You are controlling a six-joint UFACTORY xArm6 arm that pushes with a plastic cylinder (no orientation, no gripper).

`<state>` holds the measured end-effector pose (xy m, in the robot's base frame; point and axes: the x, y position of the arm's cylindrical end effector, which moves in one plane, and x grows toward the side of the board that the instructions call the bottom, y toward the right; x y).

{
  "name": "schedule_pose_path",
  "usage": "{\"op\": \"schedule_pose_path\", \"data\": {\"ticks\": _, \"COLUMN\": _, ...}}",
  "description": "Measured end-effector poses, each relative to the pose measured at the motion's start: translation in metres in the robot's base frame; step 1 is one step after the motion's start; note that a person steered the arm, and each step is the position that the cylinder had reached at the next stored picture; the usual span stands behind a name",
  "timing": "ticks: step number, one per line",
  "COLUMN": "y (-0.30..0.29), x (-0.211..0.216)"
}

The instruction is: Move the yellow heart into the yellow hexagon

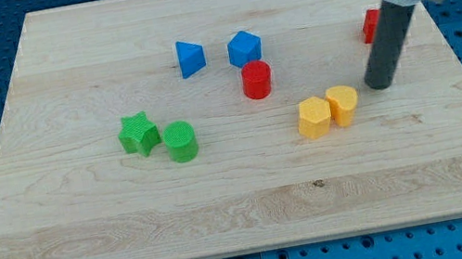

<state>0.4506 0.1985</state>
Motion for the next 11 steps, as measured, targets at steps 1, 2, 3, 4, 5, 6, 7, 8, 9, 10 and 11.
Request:
{"op": "schedule_pose_path", "data": {"ticks": 1, "y": 0.02, "x": 0.003}}
{"op": "schedule_pose_path", "data": {"ticks": 2, "y": 0.022, "x": 0.003}}
{"op": "schedule_pose_path", "data": {"ticks": 3, "y": 0.016, "x": 0.003}}
{"op": "schedule_pose_path", "data": {"ticks": 4, "y": 0.0, "x": 0.003}}
{"op": "schedule_pose_path", "data": {"ticks": 5, "y": -0.019, "x": 0.003}}
{"op": "schedule_pose_path", "data": {"ticks": 6, "y": -0.035, "x": 0.015}}
{"op": "schedule_pose_path", "data": {"ticks": 7, "y": -0.044, "x": 0.04}}
{"op": "schedule_pose_path", "data": {"ticks": 8, "y": -0.048, "x": 0.056}}
{"op": "schedule_pose_path", "data": {"ticks": 9, "y": -0.048, "x": 0.059}}
{"op": "schedule_pose_path", "data": {"ticks": 10, "y": -0.044, "x": 0.053}}
{"op": "schedule_pose_path", "data": {"ticks": 11, "y": -0.024, "x": 0.053}}
